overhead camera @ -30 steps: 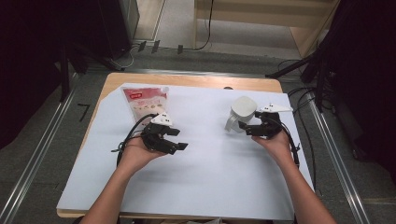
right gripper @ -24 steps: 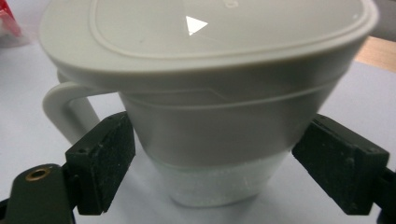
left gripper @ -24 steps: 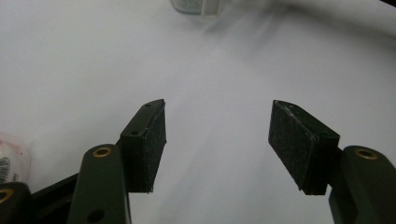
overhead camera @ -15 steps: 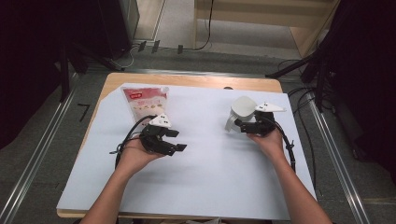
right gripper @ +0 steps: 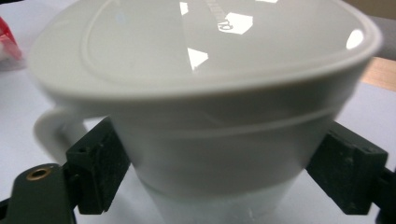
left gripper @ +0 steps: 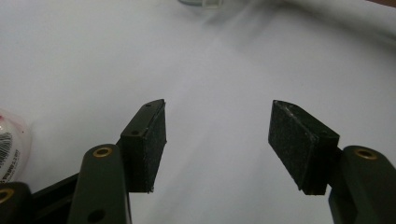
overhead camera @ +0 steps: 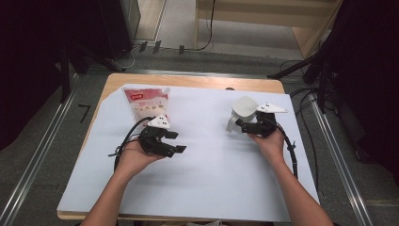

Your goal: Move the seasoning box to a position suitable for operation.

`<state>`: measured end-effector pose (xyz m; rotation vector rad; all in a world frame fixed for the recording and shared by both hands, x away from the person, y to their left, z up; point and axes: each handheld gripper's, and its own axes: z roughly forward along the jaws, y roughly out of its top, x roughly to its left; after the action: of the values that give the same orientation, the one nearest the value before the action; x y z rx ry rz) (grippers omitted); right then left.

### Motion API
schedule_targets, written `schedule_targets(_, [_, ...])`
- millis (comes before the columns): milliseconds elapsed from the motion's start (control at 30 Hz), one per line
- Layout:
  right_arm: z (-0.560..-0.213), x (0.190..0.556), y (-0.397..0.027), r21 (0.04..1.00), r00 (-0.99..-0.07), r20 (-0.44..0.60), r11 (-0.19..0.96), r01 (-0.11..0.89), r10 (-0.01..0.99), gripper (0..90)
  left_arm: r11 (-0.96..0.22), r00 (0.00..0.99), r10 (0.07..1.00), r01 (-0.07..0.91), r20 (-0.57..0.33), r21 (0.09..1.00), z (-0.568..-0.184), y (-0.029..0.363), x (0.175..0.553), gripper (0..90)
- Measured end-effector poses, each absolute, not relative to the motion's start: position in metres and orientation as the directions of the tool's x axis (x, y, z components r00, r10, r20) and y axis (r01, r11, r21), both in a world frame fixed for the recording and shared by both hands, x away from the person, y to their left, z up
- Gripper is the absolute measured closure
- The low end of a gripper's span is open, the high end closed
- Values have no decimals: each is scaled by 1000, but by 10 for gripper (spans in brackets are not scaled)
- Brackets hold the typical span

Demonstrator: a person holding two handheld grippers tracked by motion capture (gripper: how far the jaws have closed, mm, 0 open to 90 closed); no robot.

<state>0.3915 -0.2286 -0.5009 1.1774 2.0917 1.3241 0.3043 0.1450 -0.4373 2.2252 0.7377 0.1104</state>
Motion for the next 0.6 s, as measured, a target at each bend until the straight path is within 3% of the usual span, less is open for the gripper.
schedule_targets(600, [-506,390,-222,889,-536,75,187,417,841,136,-540,828,542,476,-146,694,-438,146,305,380])
